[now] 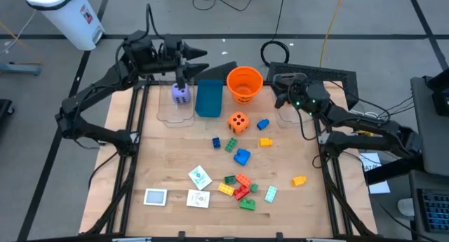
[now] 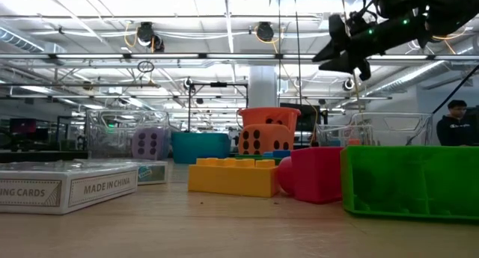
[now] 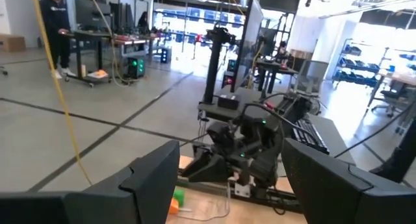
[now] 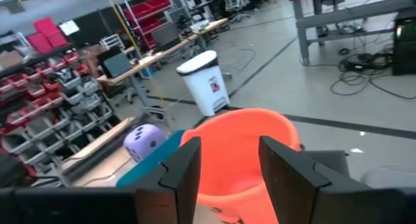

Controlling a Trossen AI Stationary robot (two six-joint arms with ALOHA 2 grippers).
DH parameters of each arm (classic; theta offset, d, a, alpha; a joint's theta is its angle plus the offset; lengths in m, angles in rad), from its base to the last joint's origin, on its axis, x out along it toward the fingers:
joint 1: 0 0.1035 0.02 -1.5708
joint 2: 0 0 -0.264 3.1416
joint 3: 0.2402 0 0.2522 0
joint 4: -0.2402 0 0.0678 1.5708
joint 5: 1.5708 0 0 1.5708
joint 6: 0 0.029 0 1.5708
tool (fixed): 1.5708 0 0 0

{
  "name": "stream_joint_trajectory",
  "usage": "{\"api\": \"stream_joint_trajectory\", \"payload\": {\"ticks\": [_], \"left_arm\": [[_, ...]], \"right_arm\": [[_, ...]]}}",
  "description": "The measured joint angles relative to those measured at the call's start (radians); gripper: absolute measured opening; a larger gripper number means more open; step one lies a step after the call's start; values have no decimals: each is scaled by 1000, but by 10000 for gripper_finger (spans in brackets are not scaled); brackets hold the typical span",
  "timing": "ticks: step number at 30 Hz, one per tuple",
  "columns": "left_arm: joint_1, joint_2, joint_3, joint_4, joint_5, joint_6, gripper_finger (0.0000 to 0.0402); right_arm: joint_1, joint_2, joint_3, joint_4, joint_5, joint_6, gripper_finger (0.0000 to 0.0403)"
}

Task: Pick & Place Toys
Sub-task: Put the blue deck of cards into the blue bin

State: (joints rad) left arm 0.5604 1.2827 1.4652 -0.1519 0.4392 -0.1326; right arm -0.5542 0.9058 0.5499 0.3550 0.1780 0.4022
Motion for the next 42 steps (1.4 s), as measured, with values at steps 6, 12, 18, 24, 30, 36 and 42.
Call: {"api": "stream_joint_trajectory", "payload": {"ticks": [6,12,18,24,30,36,42], "left_arm": [[-1,0,0,-2,0,0,280],[0,0,0,-1,-1,-2,280],[0,0,0,-2,-1,-2,280],[0,0,0,-2,-1,-2,280],[0,0,0,-2,-1,-2,280],[0,0,0,-2,-1,-2,280],[0,0,0,-2,-1,-2,280]], "right_arm": [[45,0,0,0,0,31,144],[72,0,0,0,3,32,143],[100,0,0,0,3,32,143],[99,0,0,0,3,31,139],[98,0,0,0,3,24,138],[98,0,0,0,3,24,135],[99,0,0,0,-40,53,134]]}}
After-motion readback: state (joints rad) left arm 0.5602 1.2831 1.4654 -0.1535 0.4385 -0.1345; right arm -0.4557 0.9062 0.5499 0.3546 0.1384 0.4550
